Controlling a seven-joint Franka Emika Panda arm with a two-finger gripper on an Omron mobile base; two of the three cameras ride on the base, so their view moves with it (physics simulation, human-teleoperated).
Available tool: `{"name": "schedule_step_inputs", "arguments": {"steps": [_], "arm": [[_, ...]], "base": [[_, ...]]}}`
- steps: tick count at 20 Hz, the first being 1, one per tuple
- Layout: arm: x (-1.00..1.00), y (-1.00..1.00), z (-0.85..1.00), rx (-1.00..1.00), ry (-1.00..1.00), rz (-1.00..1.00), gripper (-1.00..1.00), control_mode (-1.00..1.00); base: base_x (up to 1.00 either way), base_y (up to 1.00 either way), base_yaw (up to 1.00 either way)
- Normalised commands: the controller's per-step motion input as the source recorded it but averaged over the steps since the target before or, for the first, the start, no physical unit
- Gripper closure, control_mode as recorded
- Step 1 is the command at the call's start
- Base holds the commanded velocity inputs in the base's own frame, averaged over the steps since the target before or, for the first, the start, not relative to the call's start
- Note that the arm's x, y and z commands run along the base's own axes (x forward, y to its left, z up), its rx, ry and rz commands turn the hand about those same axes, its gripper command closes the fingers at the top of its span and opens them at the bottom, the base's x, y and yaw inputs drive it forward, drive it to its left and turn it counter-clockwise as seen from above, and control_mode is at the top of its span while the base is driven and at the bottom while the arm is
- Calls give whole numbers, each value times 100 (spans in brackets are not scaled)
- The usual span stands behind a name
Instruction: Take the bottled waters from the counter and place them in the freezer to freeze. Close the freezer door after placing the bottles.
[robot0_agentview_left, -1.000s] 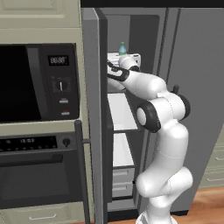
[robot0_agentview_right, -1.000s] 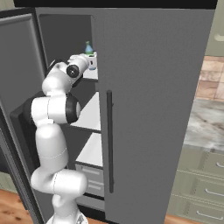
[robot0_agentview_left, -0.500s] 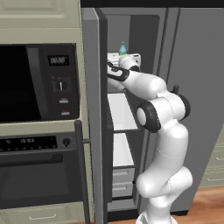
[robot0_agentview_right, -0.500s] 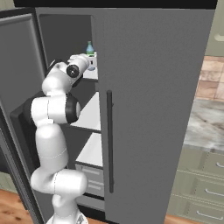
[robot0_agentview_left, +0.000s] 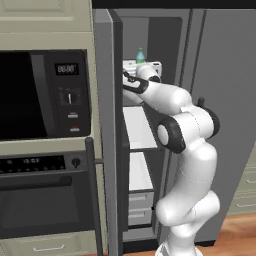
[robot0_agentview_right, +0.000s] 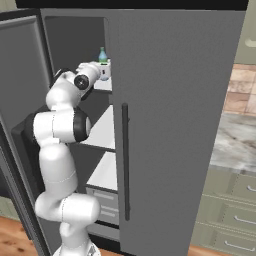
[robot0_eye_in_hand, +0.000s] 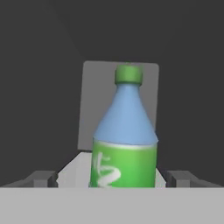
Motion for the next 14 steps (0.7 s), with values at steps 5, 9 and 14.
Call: {"name": "schedule_step_inputs", "arguments": {"steps": [5, 9, 14], "arm": [[-96, 0, 25, 0, 0, 0, -100, -100], [-100, 0, 45, 1, 0, 0, -100, -100], [-100, -6, 45, 4, 2, 0, -100, -100]], "base": [[0, 0, 0], [0, 0, 0], [0, 0, 0]]}}
